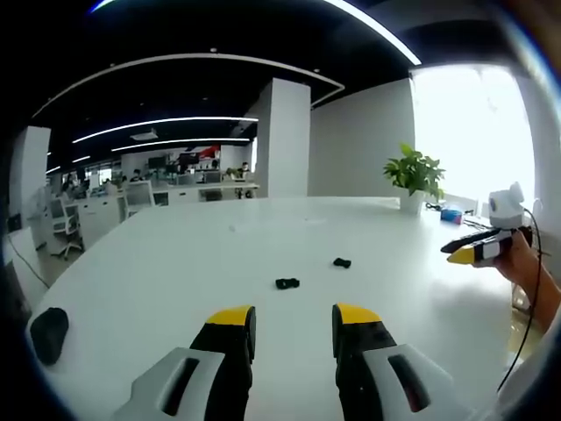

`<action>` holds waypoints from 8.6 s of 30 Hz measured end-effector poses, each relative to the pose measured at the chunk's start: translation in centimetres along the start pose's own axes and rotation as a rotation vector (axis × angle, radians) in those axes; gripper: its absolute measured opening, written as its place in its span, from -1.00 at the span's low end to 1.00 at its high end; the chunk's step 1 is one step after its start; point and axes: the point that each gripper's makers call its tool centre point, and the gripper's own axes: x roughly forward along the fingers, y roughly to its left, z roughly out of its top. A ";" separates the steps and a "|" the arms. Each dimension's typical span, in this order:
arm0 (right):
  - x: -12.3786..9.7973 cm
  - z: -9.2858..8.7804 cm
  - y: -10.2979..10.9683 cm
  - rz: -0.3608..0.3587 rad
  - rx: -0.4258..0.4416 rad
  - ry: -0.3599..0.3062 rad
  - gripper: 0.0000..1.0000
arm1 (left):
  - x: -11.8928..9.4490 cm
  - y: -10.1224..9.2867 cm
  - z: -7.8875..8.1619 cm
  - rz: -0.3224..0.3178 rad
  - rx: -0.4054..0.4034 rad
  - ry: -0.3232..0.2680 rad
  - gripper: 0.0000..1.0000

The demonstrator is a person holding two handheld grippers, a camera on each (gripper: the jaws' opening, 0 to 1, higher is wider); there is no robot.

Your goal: Snap the two parts of the plastic buckle together until the buckle closes and remains connected.

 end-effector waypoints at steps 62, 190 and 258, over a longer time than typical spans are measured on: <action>4.4 1.0 -0.2 0.105 -0.004 0.016 -0.26 | 5.5 1.5 0.5 -0.087 0.151 0.065 -0.33; 11.0 4.2 1.1 0.339 -0.102 0.102 -0.28 | 12.1 1.0 -1.3 -0.448 0.336 0.254 -0.49; 15.8 2.2 6.8 0.520 -0.160 0.216 -0.33 | 13.1 -0.4 -1.3 -0.498 0.312 0.255 -0.70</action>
